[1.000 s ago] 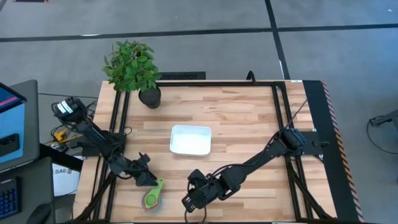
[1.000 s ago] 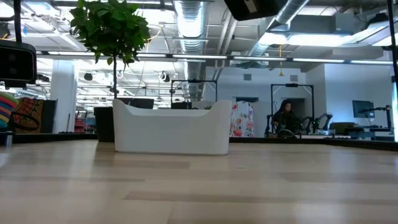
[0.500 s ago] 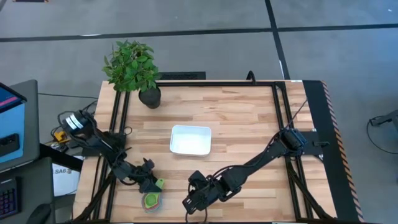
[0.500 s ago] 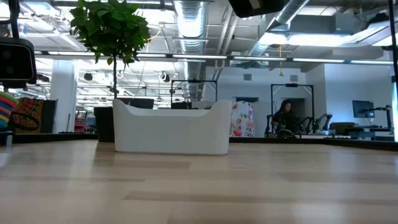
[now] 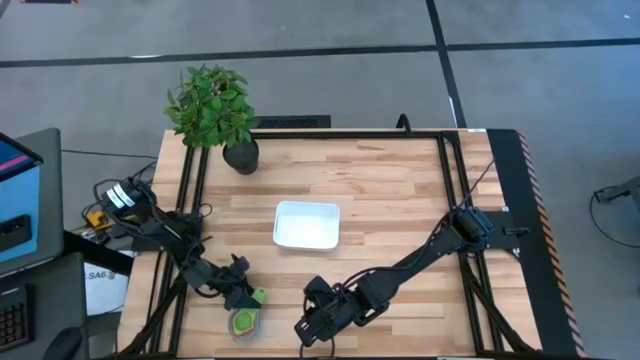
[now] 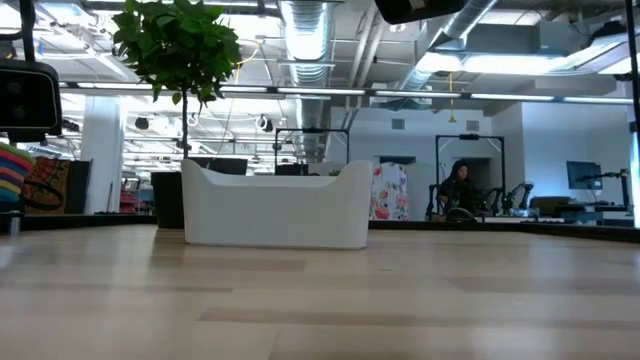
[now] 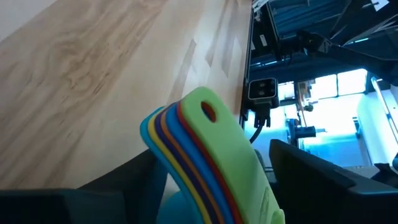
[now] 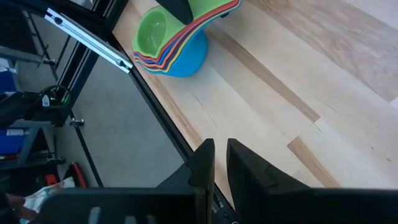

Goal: Nest measuring cups in basket
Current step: Put the measuring cups into the white bin

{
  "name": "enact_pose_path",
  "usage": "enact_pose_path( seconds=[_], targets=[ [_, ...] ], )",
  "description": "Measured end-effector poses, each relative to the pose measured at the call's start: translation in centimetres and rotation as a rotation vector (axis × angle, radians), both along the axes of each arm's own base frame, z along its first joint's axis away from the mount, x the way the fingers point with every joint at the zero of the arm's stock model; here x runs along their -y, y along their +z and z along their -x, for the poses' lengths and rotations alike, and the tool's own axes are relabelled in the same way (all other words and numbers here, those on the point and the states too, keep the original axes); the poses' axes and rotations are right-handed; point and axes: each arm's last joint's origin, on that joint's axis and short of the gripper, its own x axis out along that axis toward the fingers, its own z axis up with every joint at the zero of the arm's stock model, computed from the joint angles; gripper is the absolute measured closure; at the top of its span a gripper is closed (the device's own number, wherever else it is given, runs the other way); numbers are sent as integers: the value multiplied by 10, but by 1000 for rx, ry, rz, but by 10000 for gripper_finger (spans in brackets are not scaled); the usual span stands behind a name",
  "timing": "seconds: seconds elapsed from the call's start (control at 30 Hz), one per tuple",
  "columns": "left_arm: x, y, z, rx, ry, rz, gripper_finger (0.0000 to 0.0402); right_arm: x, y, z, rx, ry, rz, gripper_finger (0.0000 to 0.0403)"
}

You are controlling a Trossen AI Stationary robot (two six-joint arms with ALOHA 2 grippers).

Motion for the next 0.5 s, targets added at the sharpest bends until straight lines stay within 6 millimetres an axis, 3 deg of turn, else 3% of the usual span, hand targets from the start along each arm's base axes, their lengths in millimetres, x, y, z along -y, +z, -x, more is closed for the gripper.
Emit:
enact_pose_path(
  seconds=[0.5],
  targets=[
    [-2,-1,-2,-14,-8,-15,233,-5,-1,3,-9,-15,-12,337]
  ],
)
